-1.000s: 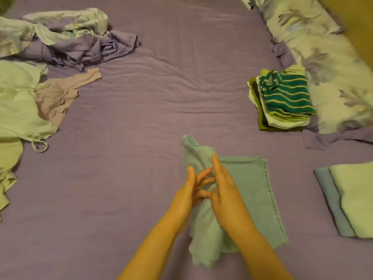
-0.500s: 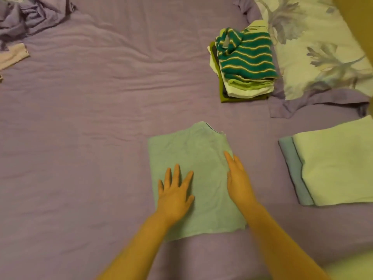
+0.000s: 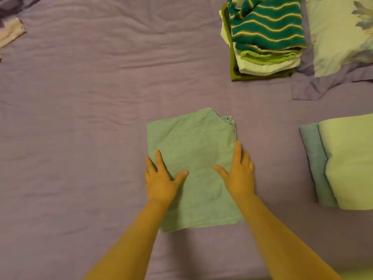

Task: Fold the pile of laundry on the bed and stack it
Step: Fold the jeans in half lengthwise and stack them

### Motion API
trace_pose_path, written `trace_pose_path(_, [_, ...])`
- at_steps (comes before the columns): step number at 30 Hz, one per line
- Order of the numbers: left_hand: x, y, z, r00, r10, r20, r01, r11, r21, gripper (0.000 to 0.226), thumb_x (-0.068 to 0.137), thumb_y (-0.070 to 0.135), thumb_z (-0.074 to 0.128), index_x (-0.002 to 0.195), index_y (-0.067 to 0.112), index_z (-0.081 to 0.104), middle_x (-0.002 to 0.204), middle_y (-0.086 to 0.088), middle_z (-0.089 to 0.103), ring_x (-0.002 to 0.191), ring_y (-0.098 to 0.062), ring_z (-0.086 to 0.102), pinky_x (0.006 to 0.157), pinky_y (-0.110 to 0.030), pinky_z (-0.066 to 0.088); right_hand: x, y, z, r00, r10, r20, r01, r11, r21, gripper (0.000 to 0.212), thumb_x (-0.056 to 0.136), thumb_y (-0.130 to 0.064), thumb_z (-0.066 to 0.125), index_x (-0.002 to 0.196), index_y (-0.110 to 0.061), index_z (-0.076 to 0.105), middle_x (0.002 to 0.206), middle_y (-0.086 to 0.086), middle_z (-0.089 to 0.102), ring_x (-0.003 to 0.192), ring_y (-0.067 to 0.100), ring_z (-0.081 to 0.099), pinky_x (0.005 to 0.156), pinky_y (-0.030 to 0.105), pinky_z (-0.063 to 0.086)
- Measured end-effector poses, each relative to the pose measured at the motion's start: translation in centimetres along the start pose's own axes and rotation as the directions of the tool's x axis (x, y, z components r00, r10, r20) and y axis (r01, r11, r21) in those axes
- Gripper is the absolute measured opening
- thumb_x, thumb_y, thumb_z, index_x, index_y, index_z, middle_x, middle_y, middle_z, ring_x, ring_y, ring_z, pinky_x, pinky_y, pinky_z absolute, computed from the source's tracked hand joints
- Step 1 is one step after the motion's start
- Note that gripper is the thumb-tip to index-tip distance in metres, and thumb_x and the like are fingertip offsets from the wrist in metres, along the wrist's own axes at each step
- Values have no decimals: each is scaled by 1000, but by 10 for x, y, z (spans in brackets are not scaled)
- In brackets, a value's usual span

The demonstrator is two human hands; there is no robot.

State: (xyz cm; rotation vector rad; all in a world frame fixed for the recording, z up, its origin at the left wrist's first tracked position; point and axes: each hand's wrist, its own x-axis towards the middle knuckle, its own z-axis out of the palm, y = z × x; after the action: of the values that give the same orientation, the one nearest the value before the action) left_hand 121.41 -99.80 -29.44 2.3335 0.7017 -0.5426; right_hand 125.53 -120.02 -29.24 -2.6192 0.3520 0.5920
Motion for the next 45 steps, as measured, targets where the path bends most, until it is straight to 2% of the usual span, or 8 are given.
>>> trace_pose_path(4, [1,7,-12,978,-206,-7,192,921,-338,108,73,49,76,152,15,10,151,-14,27,133,-36,37,106,-50,36,5,-5,-11,982,175,75,-187,964,190,108,76,-47,74,151,-8,6,145,21,34,125,38,45,90,45,46])
trace_pose_path(7, [3,7,-24,955,-290,67,281,802,-528,81,75,34,80,137,6,37,136,-13,50,121,-33,51,99,-45,45,8,-8,-20,966,242,93,-259,920,294,63,80,-37,74,125,-1,47,120,19,59,106,35,59,83,43,51])
trace_pose_path(12, [-10,21,-55,945,-297,135,309,679,-666,45,88,24,67,124,1,52,124,-16,59,106,-33,58,81,-38,45,-12,-16,-50,976,216,25,-202,859,471,45,83,-31,72,114,-3,55,108,13,64,94,30,61,77,40,51])
trace_pose_path(17, [-42,59,-83,980,-148,130,197,730,-655,39,95,23,58,127,3,47,124,-16,57,104,-32,56,84,-40,46,-46,-8,-104,983,173,-57,-117,838,532,43,87,-28,68,118,-2,51,112,14,62,89,25,56,72,33,43])
trace_pose_path(22, [-75,119,-90,990,-9,143,100,760,-642,38,98,20,52,132,4,44,128,-17,54,106,-32,54,87,-41,45,-69,14,-179,984,114,-137,-15,820,572,38,91,-16,62,125,0,54,120,16,61,111,32,58,91,42,48])
trace_pose_path(26, [-103,173,-76,984,48,173,75,764,-640,38,99,17,49,135,5,41,131,-16,52,103,-30,53,87,-40,44,-70,48,-237,977,135,-167,-22,835,550,36,92,-20,61,122,-1,54,115,16,62,103,31,59,80,33,46])
trace_pose_path(35, [-135,314,4,969,126,213,20,817,-576,36,100,12,45,136,7,43,133,-15,52,116,-35,52,101,-48,43,-35,171,-323,953,219,-209,-58,809,584,34,97,-21,53,122,1,54,117,18,61,106,33,58,82,32,45])
trace_pose_path(45, [-148,385,124,919,108,378,150,793,-591,41,99,3,44,139,12,45,134,-13,53,115,-34,54,103,-52,41,29,303,-361,950,248,-192,-131,871,474,31,97,-18,52,122,-1,57,113,18,64,101,34,59,70,31,39])
